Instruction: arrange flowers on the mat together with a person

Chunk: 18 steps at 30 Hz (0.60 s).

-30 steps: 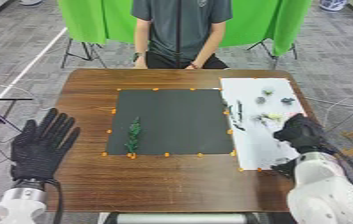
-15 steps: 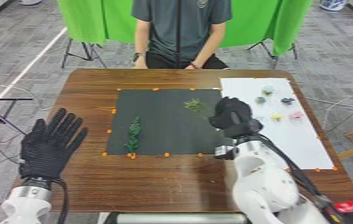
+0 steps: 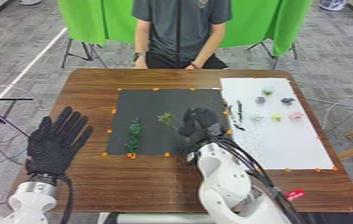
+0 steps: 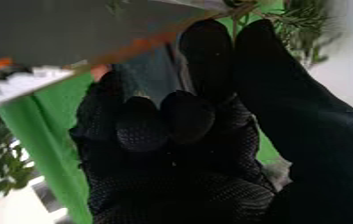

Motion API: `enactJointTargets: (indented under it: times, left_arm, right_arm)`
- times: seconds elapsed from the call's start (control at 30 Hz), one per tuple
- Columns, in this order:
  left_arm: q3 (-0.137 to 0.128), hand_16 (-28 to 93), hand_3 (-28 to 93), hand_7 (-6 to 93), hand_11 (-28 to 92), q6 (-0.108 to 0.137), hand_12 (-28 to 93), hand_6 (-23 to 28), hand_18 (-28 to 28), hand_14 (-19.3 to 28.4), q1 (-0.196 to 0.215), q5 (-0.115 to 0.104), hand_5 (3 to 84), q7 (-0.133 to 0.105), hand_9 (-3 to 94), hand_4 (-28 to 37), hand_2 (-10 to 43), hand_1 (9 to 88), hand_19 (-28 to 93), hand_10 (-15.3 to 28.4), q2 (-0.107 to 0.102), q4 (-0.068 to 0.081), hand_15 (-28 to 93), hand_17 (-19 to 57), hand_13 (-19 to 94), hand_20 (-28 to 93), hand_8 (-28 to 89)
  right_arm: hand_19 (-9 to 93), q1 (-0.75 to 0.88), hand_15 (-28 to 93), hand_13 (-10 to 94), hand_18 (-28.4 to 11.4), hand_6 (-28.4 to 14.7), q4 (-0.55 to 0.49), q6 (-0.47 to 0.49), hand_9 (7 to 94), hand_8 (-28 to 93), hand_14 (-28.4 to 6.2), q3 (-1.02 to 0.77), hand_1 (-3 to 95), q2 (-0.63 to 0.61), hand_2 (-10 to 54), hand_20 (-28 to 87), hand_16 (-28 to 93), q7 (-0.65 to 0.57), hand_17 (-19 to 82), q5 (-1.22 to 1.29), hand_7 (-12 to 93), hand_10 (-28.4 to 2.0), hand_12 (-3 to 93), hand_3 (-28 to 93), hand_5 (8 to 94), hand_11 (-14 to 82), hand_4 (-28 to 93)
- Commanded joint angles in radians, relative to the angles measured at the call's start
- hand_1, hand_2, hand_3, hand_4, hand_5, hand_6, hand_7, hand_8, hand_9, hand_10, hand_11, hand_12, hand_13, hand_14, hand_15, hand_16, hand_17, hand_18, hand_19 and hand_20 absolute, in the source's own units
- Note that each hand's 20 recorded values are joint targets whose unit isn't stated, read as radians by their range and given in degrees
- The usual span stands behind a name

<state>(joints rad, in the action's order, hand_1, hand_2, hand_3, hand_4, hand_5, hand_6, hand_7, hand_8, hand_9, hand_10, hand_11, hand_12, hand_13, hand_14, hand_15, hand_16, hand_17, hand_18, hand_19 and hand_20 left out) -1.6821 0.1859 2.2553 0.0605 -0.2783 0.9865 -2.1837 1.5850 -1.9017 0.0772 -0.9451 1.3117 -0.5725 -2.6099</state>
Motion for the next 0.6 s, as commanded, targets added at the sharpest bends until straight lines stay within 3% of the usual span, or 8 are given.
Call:
enactJointTargets:
  times: [0.03,0.17,0.27,0.6]
  left_arm:
    - [0.016,-4,70,7.1,13,0.005,8,7.7,11.8,11.2,0.0,-0.03,44.5,0.004,39.4,-28.3,13.9,31.7,25,12.8,-0.005,0.008,16,-1.7,29,13,-8]
    - [0.021,-4,70,7.2,13,0.004,8,7.6,11.8,11.2,-0.007,-0.03,44.5,0.012,39.4,-28.3,13.9,31.7,26,12.8,-0.006,0.01,16,-1.7,29,13,-8]
    - [0.02,-4,70,7.3,13,0.004,8,7.6,11.9,11.2,-0.008,-0.046,44.6,0.006,39.4,-28.3,13.9,31.7,26,12.9,-0.01,0.011,16,-1.7,29,13,-8]
    - [0.02,-4,71,7.3,13,0.006,8,7.6,11.9,11.3,-0.01,-0.044,44.7,0.017,39.5,-28.3,13.9,31.7,26,12.8,-0.01,0.012,16,-1.6,29,13,-8]
  right_arm:
    - [86,-0.025,83,54,-28.3,-1.4,0.068,0.01,63.4,18,-23.0,0.066,48.6,0.053,-9.5,42,52,-0.023,29,0.058,46,-18.2,56.1,74,74.9,72.5,-20]
    - [86,-0.027,83,54,-28.4,-1.4,0.078,0.025,63.7,18,-23.1,0.072,48.2,0.077,-9.5,41,51,-0.049,29,0.078,46,-18.1,55.2,74,75.0,72.4,-20]
    - [86,-0.026,83,54,-28.4,-1.3,0.074,0.013,63.9,18,-23.2,0.082,47.2,0.08,-9.5,41,51,-0.046,29,0.065,46,-18.3,54.9,74,74.9,72.1,-20]
    - [87,-0.019,84,54,-28.4,-1.1,0.058,0.007,64.2,18,-23.7,0.098,45.9,0.079,-9.5,40,50,-0.064,30,0.072,47,-18.6,54.4,74,74.2,72.0,-20]
